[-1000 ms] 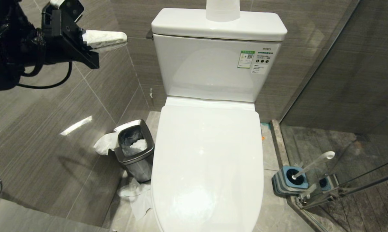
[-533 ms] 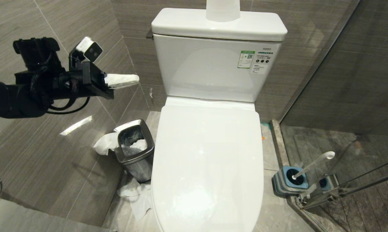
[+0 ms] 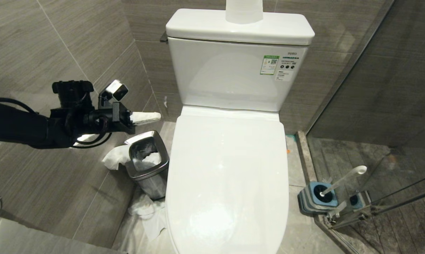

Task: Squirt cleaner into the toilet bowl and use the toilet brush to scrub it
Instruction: Use the left hand to lift the toilet lid slightly

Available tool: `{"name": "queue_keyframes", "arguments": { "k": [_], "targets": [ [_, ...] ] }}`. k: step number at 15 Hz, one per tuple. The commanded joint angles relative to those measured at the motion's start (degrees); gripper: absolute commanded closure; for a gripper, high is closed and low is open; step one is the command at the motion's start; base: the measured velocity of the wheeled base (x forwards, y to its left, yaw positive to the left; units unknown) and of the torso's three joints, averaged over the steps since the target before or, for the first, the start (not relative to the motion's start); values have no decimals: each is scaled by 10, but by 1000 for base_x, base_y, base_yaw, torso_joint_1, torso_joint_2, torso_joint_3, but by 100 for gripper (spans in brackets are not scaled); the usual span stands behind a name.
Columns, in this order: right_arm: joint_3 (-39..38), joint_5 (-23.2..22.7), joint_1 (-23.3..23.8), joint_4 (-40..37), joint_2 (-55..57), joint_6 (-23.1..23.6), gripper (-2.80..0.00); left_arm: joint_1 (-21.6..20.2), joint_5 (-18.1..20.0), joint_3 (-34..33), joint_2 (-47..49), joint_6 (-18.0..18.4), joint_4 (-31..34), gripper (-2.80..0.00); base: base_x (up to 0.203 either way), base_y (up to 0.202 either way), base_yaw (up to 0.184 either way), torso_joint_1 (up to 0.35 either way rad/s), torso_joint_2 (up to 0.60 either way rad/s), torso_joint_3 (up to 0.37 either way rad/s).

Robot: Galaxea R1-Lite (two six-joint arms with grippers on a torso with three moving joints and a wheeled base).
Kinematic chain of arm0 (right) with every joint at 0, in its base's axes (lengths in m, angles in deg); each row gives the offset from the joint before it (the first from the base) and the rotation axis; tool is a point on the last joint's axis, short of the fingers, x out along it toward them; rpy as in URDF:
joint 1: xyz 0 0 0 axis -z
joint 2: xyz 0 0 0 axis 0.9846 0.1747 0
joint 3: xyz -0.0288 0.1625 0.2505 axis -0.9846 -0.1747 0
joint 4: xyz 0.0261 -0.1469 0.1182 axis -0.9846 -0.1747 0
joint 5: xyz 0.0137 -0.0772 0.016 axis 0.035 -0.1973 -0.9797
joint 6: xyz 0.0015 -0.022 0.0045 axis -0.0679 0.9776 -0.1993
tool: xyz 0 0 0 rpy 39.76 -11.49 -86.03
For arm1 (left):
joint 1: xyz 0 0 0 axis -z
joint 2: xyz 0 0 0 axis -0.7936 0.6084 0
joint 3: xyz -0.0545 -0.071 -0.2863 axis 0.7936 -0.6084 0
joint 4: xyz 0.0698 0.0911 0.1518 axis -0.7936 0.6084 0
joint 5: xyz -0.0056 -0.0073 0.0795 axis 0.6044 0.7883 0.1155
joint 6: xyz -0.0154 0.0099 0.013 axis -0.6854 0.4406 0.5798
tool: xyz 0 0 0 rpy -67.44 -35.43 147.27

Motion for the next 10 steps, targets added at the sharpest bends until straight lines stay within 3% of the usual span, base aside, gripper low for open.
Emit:
{"name": "queue_keyframes", "arguments": {
  "k": [1, 6, 10],
  "targets": [
    [0, 0, 0, 0, 0, 0, 0, -1, 5, -3, 31, -1, -1, 0, 0, 0, 0, 0, 0, 0],
    [0, 0, 0, 0, 0, 0, 0, -14, 8, -16, 46, 2, 1, 0, 0, 0, 0, 0, 0, 0],
    [0, 0, 0, 0, 0, 0, 0, -49, 13, -42, 69, 3, -2, 0, 0, 0, 0, 0, 0, 0]
  ]
}}
